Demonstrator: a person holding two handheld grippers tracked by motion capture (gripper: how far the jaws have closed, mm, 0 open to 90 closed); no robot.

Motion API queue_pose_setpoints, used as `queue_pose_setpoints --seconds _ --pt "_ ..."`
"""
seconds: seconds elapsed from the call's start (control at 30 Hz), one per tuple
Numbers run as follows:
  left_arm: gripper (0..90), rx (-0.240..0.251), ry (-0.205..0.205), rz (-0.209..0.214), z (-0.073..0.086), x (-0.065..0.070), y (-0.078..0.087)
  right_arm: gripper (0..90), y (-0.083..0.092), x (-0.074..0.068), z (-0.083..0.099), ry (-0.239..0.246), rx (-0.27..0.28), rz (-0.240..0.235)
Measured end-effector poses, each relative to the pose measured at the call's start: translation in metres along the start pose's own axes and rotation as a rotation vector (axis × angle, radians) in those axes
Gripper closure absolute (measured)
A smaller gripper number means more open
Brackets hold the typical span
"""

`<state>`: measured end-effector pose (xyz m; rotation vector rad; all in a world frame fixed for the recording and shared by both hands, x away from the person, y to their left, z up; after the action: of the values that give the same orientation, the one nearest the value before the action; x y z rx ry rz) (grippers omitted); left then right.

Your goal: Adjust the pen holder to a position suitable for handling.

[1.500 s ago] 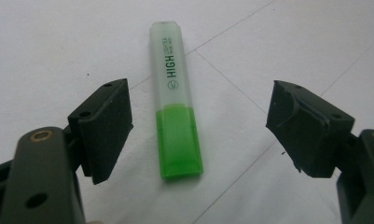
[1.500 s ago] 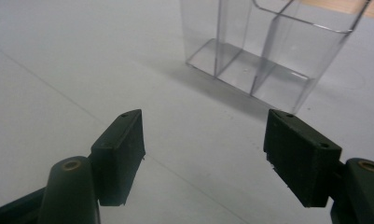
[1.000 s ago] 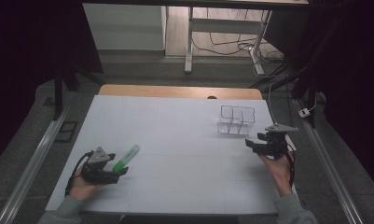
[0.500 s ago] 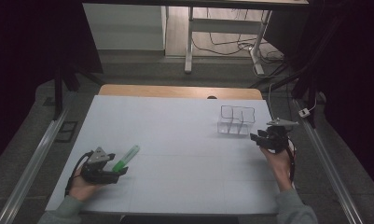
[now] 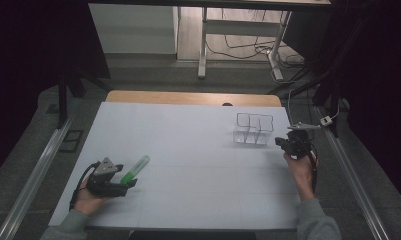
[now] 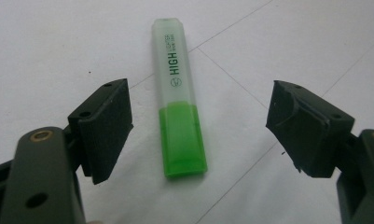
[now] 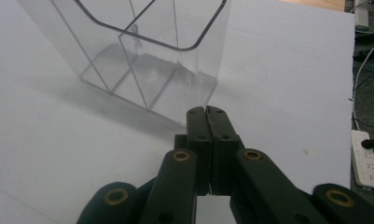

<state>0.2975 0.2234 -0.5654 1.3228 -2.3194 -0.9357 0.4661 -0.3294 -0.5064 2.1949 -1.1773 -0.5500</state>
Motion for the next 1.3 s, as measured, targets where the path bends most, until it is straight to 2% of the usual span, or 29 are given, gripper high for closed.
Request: queue_pose_setpoints --seconds 0.33,0.63,1.03,1.3 --pt "22.0 -0.001 0.000 -0.001 0.000 0.000 0.000 89.0 -0.017 0.014 -0.011 -0.005 -0.010 0.003" --pt "22.0 -0.006 -0.001 -0.004 0.001 -0.001 -0.001 89.1 -0.032 0.025 -0.019 -0.020 -0.010 -0.020" --pt "22.0 -0.013 -0.008 -0.007 0.001 -0.001 -0.002 89.1 -0.040 0.025 -0.021 0.002 -0.019 -0.057" --pt "22.0 -0.014 -0.008 -0.007 0.001 -0.001 -0.003 89.1 -0.041 0.025 -0.021 0.011 -0.021 -0.063"
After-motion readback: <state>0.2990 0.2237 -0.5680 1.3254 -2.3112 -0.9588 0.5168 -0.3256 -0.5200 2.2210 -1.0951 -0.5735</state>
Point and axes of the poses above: each handheld gripper's, and its own axes: y roughly backward along the jaws, z roughly out of its underside, x roughly to its right, the point moved 5 cm from there along -y, roughly forward along the jaws, and after that the axes turned 8 degrees about -z, right-handed, at the moved point
